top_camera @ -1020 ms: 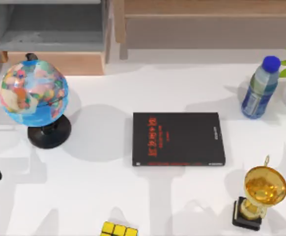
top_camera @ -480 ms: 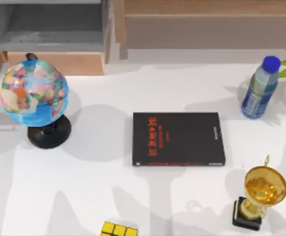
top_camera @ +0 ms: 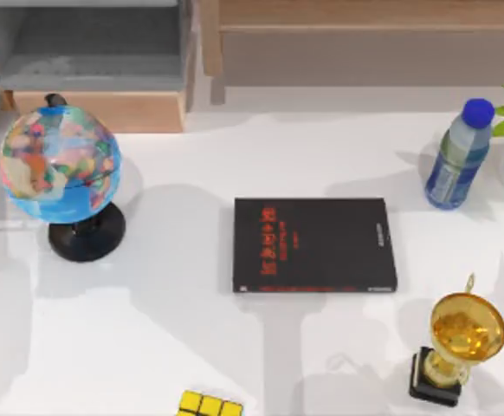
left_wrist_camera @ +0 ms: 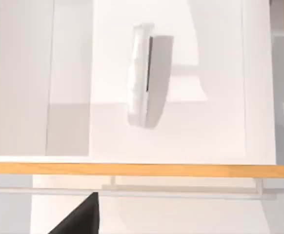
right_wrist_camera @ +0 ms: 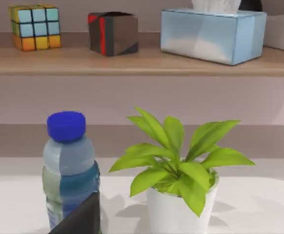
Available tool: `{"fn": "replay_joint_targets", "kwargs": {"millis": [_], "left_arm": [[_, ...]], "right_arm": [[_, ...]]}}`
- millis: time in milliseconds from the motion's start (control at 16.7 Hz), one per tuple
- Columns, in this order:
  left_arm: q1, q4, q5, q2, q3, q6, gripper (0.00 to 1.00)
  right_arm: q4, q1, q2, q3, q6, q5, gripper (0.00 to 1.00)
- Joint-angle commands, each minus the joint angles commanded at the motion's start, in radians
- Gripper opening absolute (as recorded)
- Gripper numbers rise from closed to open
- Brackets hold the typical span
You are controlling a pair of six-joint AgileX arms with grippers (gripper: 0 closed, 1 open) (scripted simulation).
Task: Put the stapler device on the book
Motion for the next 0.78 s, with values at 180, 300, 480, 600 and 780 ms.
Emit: {"fn": "replay_joint_targets", "kwargs": {"millis": [180, 300, 480, 600, 780], "left_arm": [[0.037, -0.17, 0.007, 0.314, 0.322, 0.042, 1.0], [0.057, -0.272, 0.013, 0.508, 0.522, 0.065, 1.0], [0.079, -0.403, 0.022, 0.763, 0.791, 0.092, 1.0], [0.086, -0.471, 0.028, 0.899, 0.94, 0.105, 1.0], [0.086, -0.534, 0.037, 1.04, 1.103, 0.118, 1.0]], "right_arm": [[0.0, 0.0, 0.0, 0.0, 0.0, 0.0, 1.0], [0.0, 0.0, 0.0, 0.0, 0.0, 0.0, 1.0], [0.0, 0.0, 0.0, 0.0, 0.0, 0.0, 1.0], [0.0, 0.0, 0.0, 0.0, 0.0, 0.0, 1.0], [0.0, 0.0, 0.0, 0.0, 0.0, 0.0, 1.0]]}}
